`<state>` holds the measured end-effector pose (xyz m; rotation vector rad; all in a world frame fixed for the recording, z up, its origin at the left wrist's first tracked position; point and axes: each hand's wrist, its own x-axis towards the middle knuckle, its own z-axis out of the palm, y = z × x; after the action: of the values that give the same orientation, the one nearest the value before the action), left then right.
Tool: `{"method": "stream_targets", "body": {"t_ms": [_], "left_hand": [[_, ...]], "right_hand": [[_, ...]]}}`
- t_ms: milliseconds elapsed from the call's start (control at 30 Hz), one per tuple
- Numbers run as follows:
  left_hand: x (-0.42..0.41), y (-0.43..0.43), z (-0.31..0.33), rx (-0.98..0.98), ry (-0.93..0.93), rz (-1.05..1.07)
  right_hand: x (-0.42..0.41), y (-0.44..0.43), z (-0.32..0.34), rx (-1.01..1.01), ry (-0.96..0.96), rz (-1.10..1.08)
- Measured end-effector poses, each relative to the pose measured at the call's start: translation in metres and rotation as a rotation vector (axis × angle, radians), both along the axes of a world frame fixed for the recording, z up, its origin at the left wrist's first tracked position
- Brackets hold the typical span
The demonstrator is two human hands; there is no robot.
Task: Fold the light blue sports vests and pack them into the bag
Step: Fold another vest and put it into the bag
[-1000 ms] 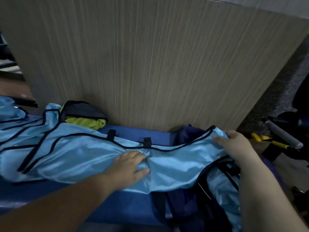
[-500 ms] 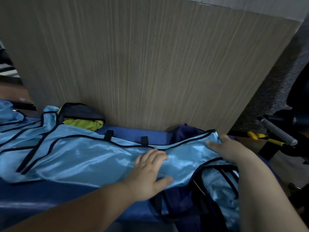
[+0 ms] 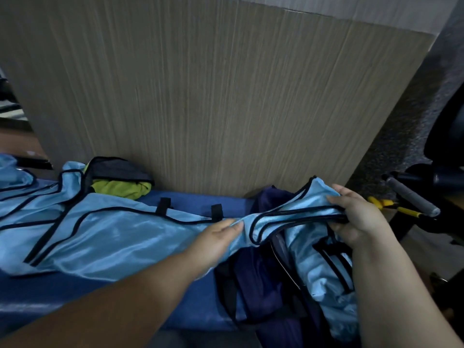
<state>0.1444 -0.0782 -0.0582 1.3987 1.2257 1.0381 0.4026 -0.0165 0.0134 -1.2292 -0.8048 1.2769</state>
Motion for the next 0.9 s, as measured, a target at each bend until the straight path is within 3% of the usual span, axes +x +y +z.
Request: {"method": "stream_targets", "body": {"t_ms": [67,200,267,400,600,700,800,900], "left_hand": [[-0.004,-0.005,0.002,-0.054,0.023,-0.073],[-0.005,-0.012,-0.003,-0.019,0.427,-0.406],[-0.005,-0.013,-0.002,-0.043,0.399,-0.414],[-0.007,-0.011,0.001,-0.167,0.080,-0.141],[-0.028,-0.007,0.004,-0.322,-0.259,0.159],[-0.053,-0.005,0.003,-0.416,-0.483,0.254],[-0.081,-0.008,0.004,-0.449,-0.781,0.225],[-0.112,-0.018,0.000,-0.471,-1.039,0.094]], "right_hand": [[0.001,0.002,0.000,0.015,0.009,-0.020],[-0.003,-0.005,0.007,0.028,0.009,0.007],[-0.008,-0.010,0.014,0.024,0.061,0.039],[-0.040,-0.025,0.031,0.076,0.237,0.100],[-0.121,-0.045,0.043,0.202,0.266,0.192],[-0.163,-0.061,0.035,0.295,0.271,0.390],[-0.187,-0.071,0.017,0.296,0.091,0.726],[-0.179,-0.066,0.003,0.268,-0.272,0.793]]}}
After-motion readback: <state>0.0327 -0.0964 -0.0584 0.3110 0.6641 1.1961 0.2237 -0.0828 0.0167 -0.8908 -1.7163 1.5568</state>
